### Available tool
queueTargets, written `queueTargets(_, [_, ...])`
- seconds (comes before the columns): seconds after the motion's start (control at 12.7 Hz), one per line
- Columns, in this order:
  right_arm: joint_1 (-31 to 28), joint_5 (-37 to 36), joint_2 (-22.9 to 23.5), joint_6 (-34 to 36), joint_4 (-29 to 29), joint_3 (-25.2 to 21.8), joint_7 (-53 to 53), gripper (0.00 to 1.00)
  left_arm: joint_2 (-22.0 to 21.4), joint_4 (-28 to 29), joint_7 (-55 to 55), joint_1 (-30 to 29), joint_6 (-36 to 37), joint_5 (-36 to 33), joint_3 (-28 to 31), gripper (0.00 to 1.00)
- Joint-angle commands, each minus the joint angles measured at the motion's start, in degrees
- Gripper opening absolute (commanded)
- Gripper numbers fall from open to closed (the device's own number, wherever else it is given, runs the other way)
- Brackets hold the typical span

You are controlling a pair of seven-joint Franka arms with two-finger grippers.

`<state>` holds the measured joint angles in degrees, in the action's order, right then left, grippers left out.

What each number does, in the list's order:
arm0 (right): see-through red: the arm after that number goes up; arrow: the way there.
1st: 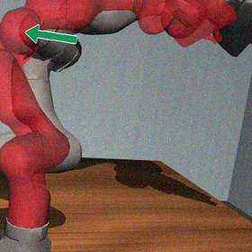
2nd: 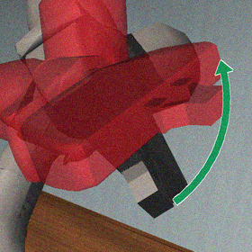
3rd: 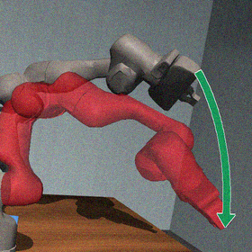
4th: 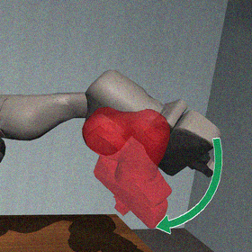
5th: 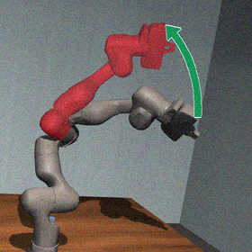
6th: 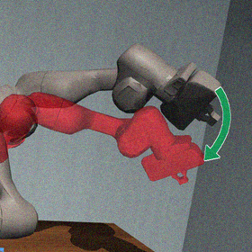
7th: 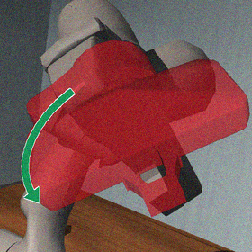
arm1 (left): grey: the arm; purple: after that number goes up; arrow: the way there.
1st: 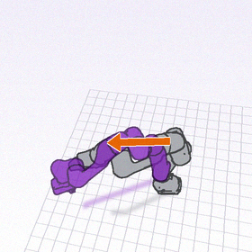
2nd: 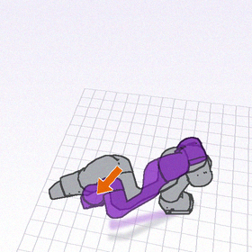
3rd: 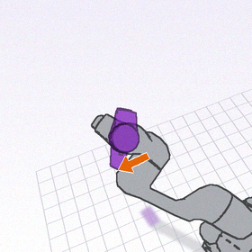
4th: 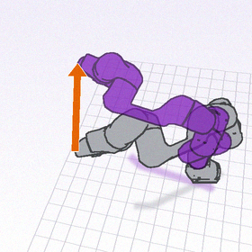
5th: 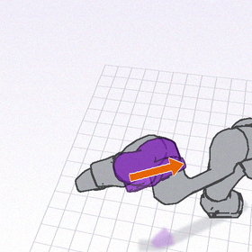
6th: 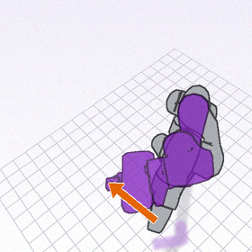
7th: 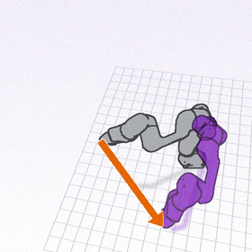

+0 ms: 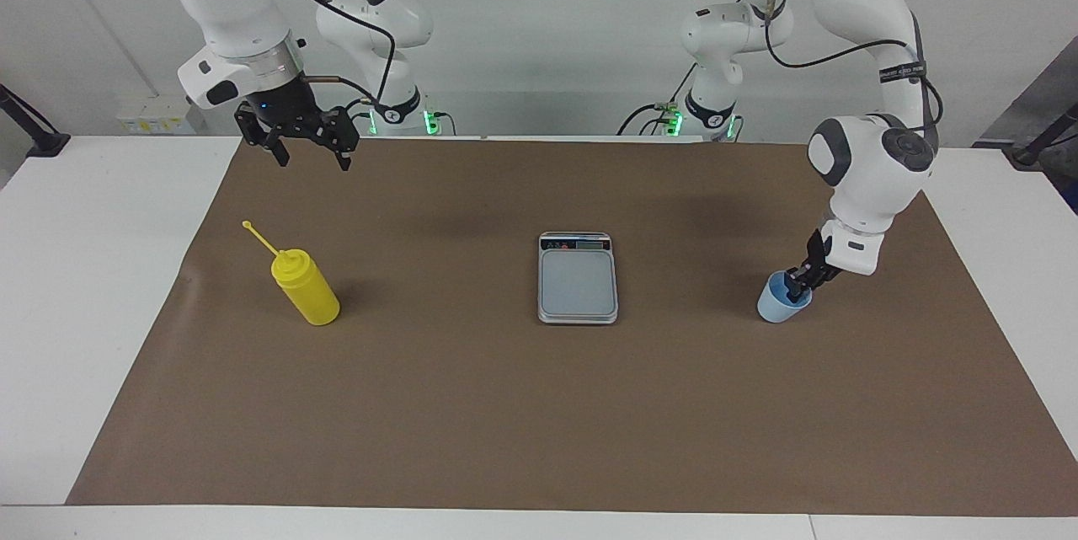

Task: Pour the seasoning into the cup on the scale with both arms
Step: 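Grasp the light blue cup with the left gripper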

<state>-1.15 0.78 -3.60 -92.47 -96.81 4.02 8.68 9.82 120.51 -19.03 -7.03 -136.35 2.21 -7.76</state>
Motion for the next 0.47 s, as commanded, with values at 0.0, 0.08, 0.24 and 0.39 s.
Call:
queueTargets(0.0, [-0.6,0.9,-0.5,0.1,-0.4,0.4,-0.9,1.00,0.0,-1.2,0.3,0.3,0.5,0.6,0.1,0.00])
queueTargets(0.08, [-0.5,0.8,-0.5,0.1,-0.4,0.4,-0.9,1.00,0.6,-4.1,0.3,0.3,3.6,0.5,0.1,0.00])
queueTargets(0.24, [-0.5,0.9,-0.5,0.1,-0.4,0.4,-0.9,1.00,0.8,-10.6,0.2,0.5,11.4,0.5,-0.3,0.00])
queueTargets(0.39, [-0.6,0.9,-0.5,0.2,-0.4,0.3,-0.9,1.00,-0.6,-13.3,-0.5,3.3,15.7,0.5,-0.5,0.00])
